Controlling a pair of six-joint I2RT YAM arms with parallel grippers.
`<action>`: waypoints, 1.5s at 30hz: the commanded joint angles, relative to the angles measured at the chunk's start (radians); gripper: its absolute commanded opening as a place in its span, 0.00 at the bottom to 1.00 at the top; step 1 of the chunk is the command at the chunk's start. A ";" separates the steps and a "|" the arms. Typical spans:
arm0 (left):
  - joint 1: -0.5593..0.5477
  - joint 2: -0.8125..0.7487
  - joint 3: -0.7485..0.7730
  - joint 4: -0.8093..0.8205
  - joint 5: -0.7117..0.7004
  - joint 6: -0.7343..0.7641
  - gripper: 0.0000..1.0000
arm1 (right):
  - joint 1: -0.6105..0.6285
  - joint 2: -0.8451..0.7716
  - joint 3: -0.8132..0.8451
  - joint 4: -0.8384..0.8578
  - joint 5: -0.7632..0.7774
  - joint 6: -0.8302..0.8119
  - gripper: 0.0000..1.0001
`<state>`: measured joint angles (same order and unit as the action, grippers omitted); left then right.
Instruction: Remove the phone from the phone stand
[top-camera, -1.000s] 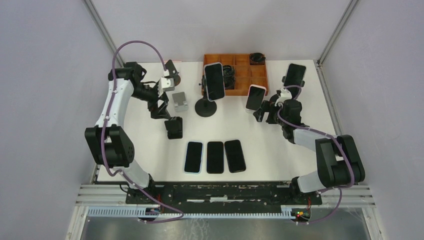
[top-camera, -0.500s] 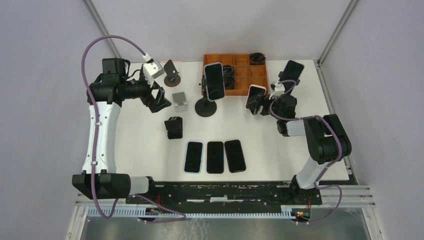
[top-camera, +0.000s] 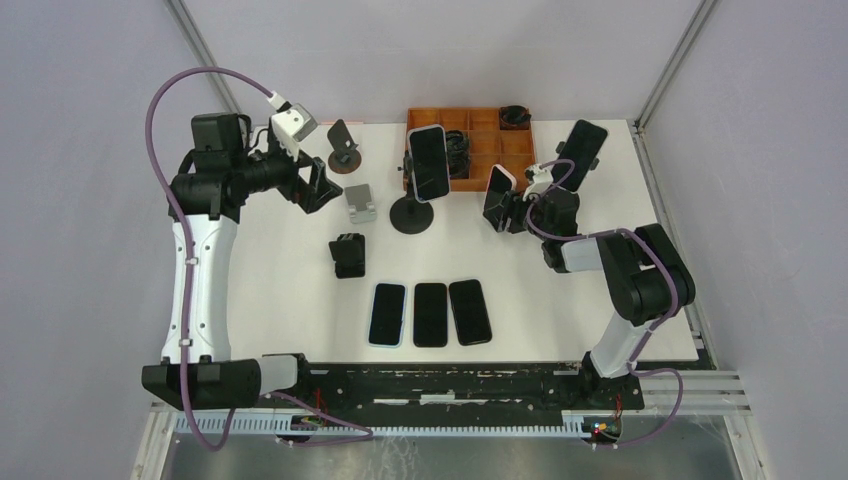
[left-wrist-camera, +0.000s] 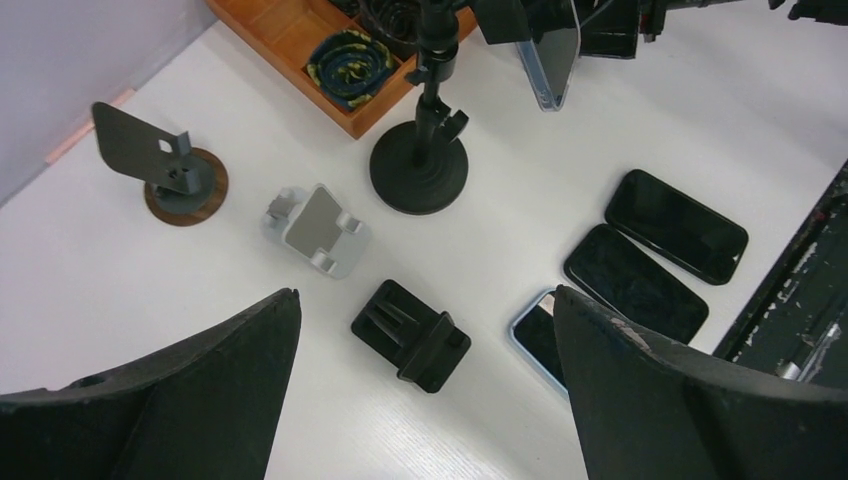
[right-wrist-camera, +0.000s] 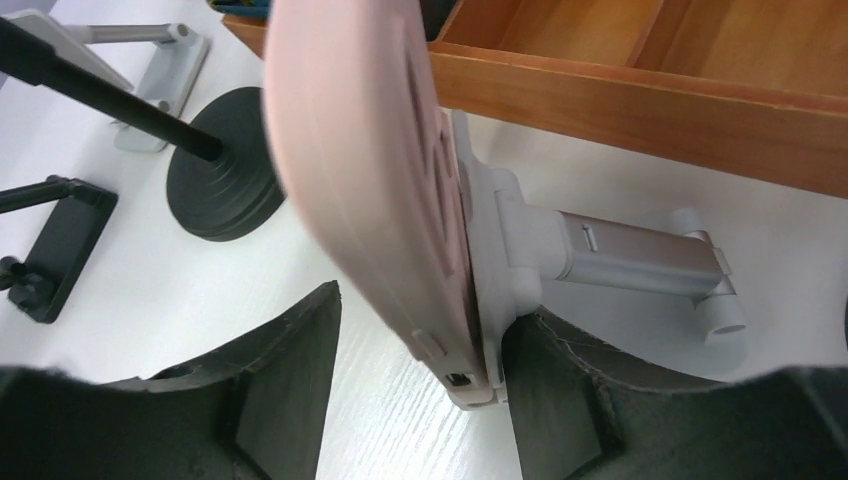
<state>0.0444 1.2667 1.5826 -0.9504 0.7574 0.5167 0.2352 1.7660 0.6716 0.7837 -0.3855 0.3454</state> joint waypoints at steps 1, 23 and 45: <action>0.001 0.026 -0.013 -0.081 0.061 0.018 1.00 | 0.013 0.003 0.009 -0.005 0.119 -0.005 0.63; -0.249 -0.118 -0.321 -0.114 0.079 0.261 1.00 | 0.160 -0.440 -0.283 -0.004 0.104 0.088 0.00; -0.475 -0.210 -0.340 -0.088 0.147 0.249 0.99 | 0.528 -0.811 -0.231 0.086 -0.492 0.447 0.00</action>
<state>-0.3637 1.0893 1.2427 -1.1709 0.9215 0.8703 0.6964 0.9031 0.2890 0.6373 -0.8188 0.7200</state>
